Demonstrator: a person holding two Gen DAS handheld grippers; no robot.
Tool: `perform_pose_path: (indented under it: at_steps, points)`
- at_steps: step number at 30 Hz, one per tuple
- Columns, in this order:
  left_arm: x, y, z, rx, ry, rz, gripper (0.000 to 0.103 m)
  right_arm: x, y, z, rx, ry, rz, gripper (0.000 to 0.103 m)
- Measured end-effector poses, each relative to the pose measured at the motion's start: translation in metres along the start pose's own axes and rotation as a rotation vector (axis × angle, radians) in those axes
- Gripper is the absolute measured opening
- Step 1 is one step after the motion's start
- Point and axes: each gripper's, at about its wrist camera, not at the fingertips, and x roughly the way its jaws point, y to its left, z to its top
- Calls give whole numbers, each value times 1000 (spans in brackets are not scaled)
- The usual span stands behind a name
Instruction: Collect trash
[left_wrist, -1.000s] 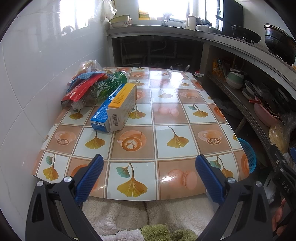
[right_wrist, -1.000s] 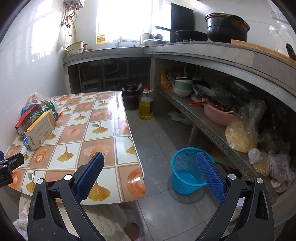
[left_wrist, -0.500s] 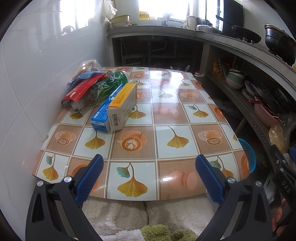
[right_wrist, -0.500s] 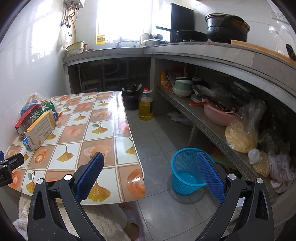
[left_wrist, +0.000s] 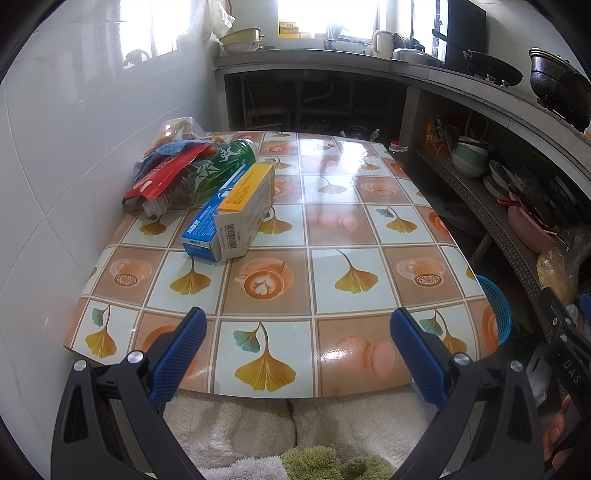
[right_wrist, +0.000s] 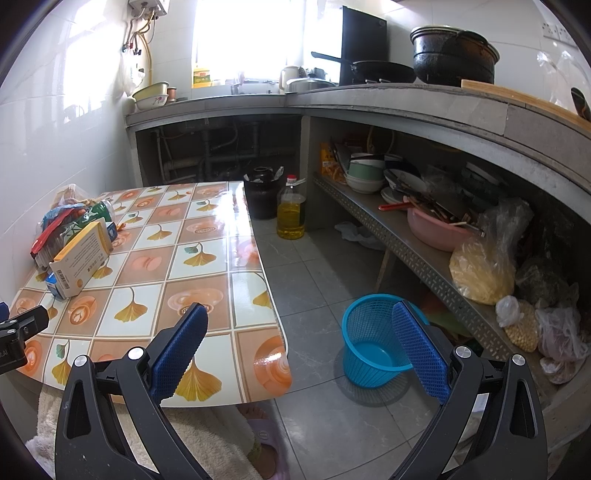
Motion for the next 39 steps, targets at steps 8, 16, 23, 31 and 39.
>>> perform_pose_path:
  at_steps: [8, 16, 23, 31, 39]
  points:
    - [0, 0, 0, 0, -1, -1, 97, 0, 0, 0, 0, 0, 0, 95]
    - [0, 0, 0, 0, 0, -1, 97, 0, 0, 1, 0, 0, 1, 95]
    - [0, 0, 0, 0, 1, -1, 97, -1, 0, 0, 2, 1, 1, 95]
    - [1, 0, -2, 3, 11, -3, 97, -2, -4, 2, 2, 1, 2, 95]
    - [4, 7, -4, -12, 23, -26, 97, 4, 9, 4, 1, 10, 16, 95]
